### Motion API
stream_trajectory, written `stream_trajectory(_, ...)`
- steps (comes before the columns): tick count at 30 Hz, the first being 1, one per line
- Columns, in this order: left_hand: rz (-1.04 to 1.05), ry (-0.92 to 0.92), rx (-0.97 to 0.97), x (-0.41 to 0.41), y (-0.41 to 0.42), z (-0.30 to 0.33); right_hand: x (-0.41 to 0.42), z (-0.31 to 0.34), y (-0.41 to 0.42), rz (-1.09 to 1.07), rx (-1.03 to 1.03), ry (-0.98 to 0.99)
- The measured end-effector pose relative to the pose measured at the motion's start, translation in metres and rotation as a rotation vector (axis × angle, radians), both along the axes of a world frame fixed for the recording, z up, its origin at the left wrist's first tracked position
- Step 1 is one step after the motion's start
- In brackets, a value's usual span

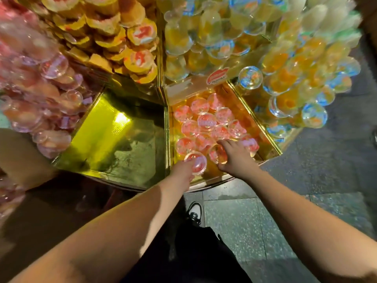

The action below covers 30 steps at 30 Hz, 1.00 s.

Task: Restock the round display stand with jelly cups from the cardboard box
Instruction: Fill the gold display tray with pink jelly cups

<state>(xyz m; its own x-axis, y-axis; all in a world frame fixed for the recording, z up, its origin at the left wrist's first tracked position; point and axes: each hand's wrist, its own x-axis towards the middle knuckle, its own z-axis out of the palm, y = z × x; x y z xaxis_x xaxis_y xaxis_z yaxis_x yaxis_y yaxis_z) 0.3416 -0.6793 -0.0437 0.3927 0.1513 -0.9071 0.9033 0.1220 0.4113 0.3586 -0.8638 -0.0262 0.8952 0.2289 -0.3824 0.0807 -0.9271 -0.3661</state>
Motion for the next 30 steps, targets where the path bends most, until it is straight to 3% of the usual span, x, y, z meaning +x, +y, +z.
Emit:
stream_trajectory(17,-0.094,0.051,0.029,0.009,-0.005,-0.037,0.010,-0.032,0.004,0.177,-0.130,0.050)
stream_trajectory(30,-0.072,0.056,0.057,0.008,-0.003,-0.045,0.014,-0.035,0.016,0.227,-0.351,0.068)
